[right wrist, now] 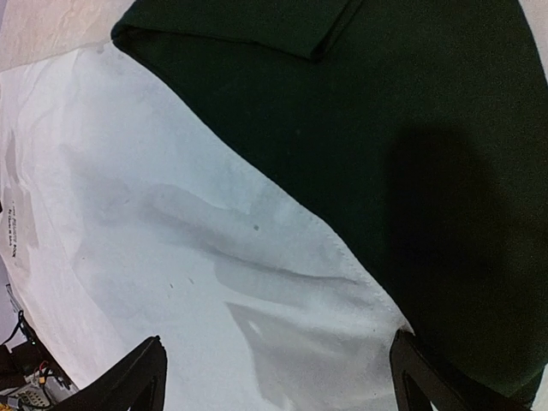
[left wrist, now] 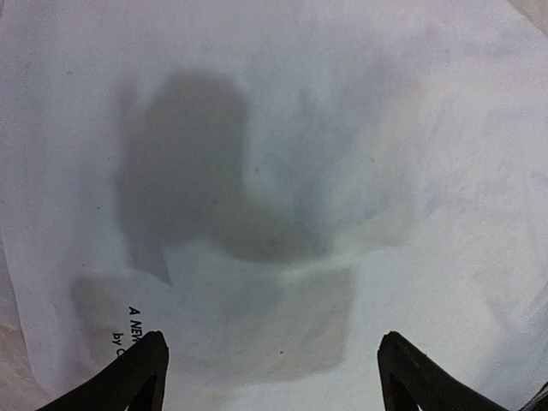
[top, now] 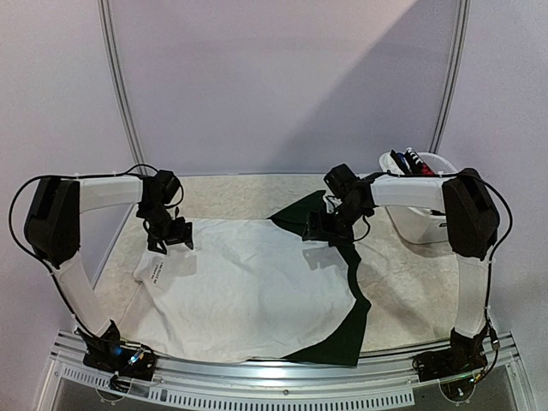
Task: Fold and stack the mixed laundry pile
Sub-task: Adjust the flattened T-shirt at the center of the board.
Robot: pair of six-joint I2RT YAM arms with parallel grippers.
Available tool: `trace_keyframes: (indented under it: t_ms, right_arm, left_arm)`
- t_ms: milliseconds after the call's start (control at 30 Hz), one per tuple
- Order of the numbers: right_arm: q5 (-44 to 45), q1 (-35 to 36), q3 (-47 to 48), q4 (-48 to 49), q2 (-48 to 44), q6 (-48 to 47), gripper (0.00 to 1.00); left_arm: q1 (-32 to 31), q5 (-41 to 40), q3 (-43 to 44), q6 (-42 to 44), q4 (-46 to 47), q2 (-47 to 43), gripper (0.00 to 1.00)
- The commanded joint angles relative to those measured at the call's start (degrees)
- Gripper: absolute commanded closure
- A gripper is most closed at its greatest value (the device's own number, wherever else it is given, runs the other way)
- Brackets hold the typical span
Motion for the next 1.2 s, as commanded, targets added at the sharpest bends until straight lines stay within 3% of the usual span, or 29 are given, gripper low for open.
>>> trace_keyframes:
  t_ms: [0, 567, 1167]
  right_arm:
    - [-1.03, 0.22, 1.7, -1.62, 2.89, 0.51, 0.09]
    - [-1.07, -0.27, 1.28, -3.35, 7.07, 0.59, 0.09]
    - [0.9, -4.51, -3.5, -4.87, 4.48, -1.49, 0.09]
  left_arm:
    - [-0.61, 1.17, -1.12, 0.93, 2.17, 1.28, 0.14]
    - [-0.56, 2.73, -4.1, 1.36, 5.37, 4.56, 0.15]
    - [-2.92, 4.39, -5.81, -1.65, 7.23, 4.37, 0.18]
